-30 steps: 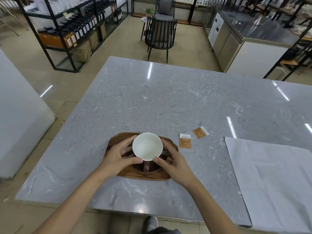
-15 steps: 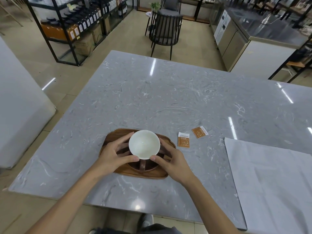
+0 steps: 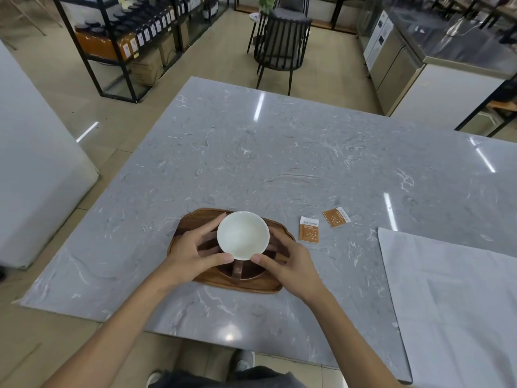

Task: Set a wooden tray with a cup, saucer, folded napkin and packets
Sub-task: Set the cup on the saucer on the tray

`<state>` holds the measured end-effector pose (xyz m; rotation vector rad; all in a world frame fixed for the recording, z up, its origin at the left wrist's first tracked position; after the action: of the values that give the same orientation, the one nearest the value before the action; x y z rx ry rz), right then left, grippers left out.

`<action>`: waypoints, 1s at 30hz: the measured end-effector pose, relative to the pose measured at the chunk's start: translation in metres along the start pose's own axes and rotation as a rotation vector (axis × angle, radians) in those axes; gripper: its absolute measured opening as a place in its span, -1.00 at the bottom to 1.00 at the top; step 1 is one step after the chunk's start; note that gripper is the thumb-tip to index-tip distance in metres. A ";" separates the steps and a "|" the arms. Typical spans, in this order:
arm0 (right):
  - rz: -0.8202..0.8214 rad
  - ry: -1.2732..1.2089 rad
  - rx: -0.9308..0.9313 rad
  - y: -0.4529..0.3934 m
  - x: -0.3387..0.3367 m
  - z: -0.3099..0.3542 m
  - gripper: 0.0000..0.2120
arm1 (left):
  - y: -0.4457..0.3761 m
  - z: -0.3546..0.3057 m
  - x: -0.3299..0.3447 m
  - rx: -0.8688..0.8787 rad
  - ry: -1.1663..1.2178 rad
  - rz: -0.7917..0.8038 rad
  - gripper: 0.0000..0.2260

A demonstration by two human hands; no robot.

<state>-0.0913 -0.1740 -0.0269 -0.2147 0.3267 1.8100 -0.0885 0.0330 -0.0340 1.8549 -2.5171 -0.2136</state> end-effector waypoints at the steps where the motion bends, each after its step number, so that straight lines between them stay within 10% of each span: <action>1: 0.006 0.005 -0.001 0.000 0.000 0.001 -0.32 | 0.000 -0.001 0.000 0.002 -0.005 -0.002 -0.18; 30: -0.018 0.115 -0.052 0.006 0.007 0.023 -0.47 | -0.003 0.008 -0.003 -0.028 0.002 0.001 -0.15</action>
<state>-0.0986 -0.1620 -0.0069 -0.3587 0.3577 1.7939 -0.0859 0.0361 -0.0424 1.8437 -2.5004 -0.2456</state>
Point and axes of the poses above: each hand's wrist, its own y-axis away from the middle knuckle, its own x-axis out of the palm, z = x × y, the point moved 10 cm from there along -y, towards the middle knuckle, and after that the axes turned 3 degrees about z, right-handed, at the moved point
